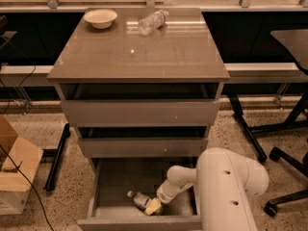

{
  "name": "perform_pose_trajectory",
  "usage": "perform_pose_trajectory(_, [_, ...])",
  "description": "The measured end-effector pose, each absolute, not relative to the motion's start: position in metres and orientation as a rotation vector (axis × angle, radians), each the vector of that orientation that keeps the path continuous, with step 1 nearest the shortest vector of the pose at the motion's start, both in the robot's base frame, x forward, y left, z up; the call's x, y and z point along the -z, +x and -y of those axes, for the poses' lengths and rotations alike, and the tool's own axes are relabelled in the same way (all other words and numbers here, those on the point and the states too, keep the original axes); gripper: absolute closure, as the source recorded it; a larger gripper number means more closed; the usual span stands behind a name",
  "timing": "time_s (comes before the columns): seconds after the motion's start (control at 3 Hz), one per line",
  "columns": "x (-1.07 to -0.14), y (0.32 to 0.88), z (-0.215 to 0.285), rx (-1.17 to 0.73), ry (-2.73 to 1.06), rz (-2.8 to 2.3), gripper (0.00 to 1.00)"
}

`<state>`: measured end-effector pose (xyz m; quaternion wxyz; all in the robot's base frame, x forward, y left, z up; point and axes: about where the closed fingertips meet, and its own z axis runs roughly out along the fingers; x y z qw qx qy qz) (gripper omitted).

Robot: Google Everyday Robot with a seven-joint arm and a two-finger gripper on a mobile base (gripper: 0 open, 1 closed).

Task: Place blue plastic bottle into bottom drawer

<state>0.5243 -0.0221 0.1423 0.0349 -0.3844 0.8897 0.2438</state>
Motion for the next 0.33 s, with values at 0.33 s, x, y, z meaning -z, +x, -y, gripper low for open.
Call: perform_pose_trajectory(0.33, [-0.1423,0.5243,0.0221,-0.749,-1.181,-2.735,0.0])
